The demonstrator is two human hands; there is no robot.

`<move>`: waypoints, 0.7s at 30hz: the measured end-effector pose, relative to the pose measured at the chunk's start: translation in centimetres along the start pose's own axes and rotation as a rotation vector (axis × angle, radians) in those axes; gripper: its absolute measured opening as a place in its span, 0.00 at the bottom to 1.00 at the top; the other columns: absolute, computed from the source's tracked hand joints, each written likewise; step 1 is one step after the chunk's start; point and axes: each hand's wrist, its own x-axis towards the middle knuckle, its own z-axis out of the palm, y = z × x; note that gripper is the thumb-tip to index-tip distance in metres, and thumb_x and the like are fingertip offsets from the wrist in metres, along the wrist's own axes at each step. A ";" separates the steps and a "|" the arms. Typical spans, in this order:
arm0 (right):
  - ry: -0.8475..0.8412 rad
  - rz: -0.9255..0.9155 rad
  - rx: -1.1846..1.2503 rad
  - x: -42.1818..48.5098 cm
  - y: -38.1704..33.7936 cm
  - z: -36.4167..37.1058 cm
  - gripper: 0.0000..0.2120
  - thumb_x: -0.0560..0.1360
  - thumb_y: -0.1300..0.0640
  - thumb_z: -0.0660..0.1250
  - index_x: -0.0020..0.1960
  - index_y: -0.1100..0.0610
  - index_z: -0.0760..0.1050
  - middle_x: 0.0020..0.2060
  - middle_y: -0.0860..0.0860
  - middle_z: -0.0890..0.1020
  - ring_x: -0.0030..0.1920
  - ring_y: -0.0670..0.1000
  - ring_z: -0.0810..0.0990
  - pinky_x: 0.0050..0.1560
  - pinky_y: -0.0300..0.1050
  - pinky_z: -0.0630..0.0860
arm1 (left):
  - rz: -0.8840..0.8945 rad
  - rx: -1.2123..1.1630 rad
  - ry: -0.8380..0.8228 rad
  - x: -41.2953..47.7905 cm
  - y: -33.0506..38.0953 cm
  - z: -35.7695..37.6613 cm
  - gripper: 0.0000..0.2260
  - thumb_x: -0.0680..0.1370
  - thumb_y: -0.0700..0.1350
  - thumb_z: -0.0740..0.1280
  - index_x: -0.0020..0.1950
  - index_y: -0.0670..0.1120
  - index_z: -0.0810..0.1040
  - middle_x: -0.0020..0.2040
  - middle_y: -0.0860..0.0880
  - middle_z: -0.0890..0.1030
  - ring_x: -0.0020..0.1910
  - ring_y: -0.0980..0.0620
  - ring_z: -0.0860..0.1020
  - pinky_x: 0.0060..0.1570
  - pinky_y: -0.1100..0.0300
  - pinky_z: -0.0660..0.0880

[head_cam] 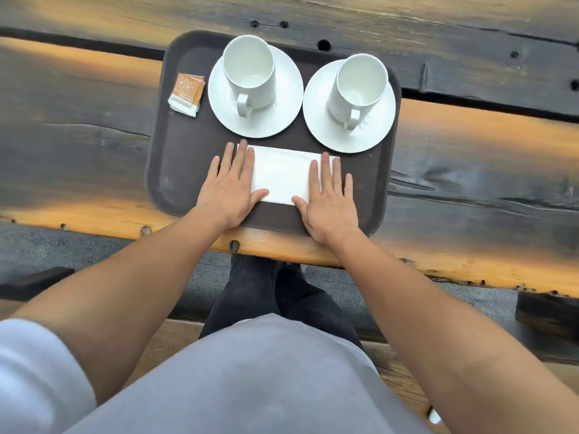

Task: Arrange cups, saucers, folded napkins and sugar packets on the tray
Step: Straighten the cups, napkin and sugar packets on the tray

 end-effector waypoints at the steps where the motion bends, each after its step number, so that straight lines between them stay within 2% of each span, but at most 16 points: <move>1: -0.009 0.015 -0.004 -0.2 0.1 0.0 0.37 0.81 0.37 0.42 0.79 0.58 0.33 0.78 0.56 0.33 0.78 0.58 0.33 0.78 0.61 0.40 | -0.010 0.017 -0.018 -0.1 -0.2 -0.1 0.39 0.81 0.66 0.44 0.81 0.42 0.36 0.81 0.44 0.36 0.80 0.42 0.38 0.79 0.45 0.46; 4: -0.051 0.053 -0.021 -0.4 -0.2 -0.5 0.37 0.82 0.38 0.43 0.79 0.58 0.33 0.78 0.56 0.32 0.78 0.60 0.34 0.78 0.61 0.43 | -0.060 0.025 -0.055 -0.4 -0.8 -0.7 0.42 0.80 0.69 0.45 0.80 0.41 0.35 0.81 0.44 0.35 0.80 0.41 0.37 0.79 0.45 0.46; 6: -0.067 0.103 -0.028 -0.3 -0.8 -1.1 0.36 0.82 0.39 0.46 0.80 0.58 0.38 0.79 0.57 0.38 0.79 0.63 0.39 0.78 0.61 0.45 | -0.078 0.034 -0.086 -0.5 -1.4 -1.3 0.45 0.78 0.71 0.48 0.80 0.41 0.36 0.81 0.44 0.36 0.80 0.41 0.38 0.79 0.45 0.48; 8: 0.053 0.192 -0.014 -0.5 -1.7 -2.2 0.32 0.81 0.41 0.49 0.78 0.59 0.55 0.77 0.61 0.56 0.76 0.66 0.56 0.74 0.61 0.56 | -0.071 0.053 -0.115 -0.6 -2.4 -2.1 0.48 0.76 0.72 0.54 0.81 0.40 0.39 0.82 0.44 0.38 0.81 0.42 0.41 0.78 0.46 0.51; 9: 0.160 0.222 -0.001 -0.6 -2.3 -2.8 0.28 0.81 0.42 0.51 0.72 0.60 0.65 0.71 0.61 0.67 0.69 0.65 0.65 0.68 0.59 0.63 | -0.066 0.050 -0.115 -0.5 -3.0 -2.7 0.48 0.76 0.71 0.57 0.81 0.41 0.42 0.82 0.44 0.41 0.81 0.43 0.44 0.78 0.46 0.54; 11: 0.290 0.197 0.058 -0.4 -3.8 -3.8 0.22 0.81 0.45 0.54 0.62 0.60 0.74 0.57 0.58 0.77 0.56 0.61 0.73 0.55 0.55 0.70 | -0.055 -0.003 -0.075 -0.6 -4.3 -4.0 0.42 0.76 0.69 0.61 0.80 0.42 0.57 0.82 0.44 0.55 0.80 0.43 0.55 0.73 0.47 0.64; 13: 0.246 0.120 0.209 0.2 -6.0 -4.8 0.18 0.82 0.48 0.54 0.58 0.60 0.75 0.52 0.57 0.80 0.53 0.60 0.75 0.51 0.53 0.72 | -0.067 -0.124 0.013 -0.6 -5.8 -5.2 0.29 0.77 0.66 0.64 0.68 0.46 0.74 0.69 0.46 0.75 0.68 0.44 0.71 0.59 0.48 0.75; 14: 0.199 0.089 0.298 0.6 -7.3 -5.2 0.17 0.82 0.49 0.55 0.57 0.60 0.75 0.51 0.57 0.80 0.52 0.60 0.77 0.51 0.52 0.73 | -0.088 -0.184 0.057 -0.5 -6.6 -5.8 0.23 0.78 0.63 0.65 0.62 0.47 0.77 0.61 0.47 0.79 0.61 0.44 0.76 0.52 0.49 0.76; 15: 0.147 0.057 0.374 1.3 -8.7 -5.6 0.16 0.82 0.50 0.55 0.56 0.60 0.75 0.49 0.57 0.81 0.52 0.60 0.78 0.50 0.51 0.74 | -0.119 -0.241 0.102 -0.2 -7.4 -6.4 0.18 0.79 0.60 0.66 0.58 0.47 0.78 0.56 0.46 0.81 0.56 0.44 0.78 0.48 0.50 0.76; 17: 0.069 0.019 0.490 2.9 -11.6 -6.7 0.15 0.81 0.51 0.58 0.57 0.60 0.76 0.48 0.58 0.83 0.53 0.60 0.79 0.51 0.51 0.76 | -0.201 -0.378 0.221 0.6 -9.3 -7.4 0.11 0.80 0.53 0.67 0.55 0.47 0.80 0.53 0.45 0.83 0.53 0.43 0.79 0.50 0.50 0.77; 21: 0.058 0.101 0.690 6.5 -17.6 -9.1 0.16 0.80 0.54 0.61 0.63 0.61 0.77 0.55 0.58 0.84 0.59 0.59 0.79 0.61 0.48 0.73 | -0.371 -0.638 0.374 3.1 -13.1 -9.0 0.08 0.79 0.44 0.68 0.57 0.45 0.82 0.53 0.45 0.84 0.54 0.44 0.81 0.57 0.52 0.77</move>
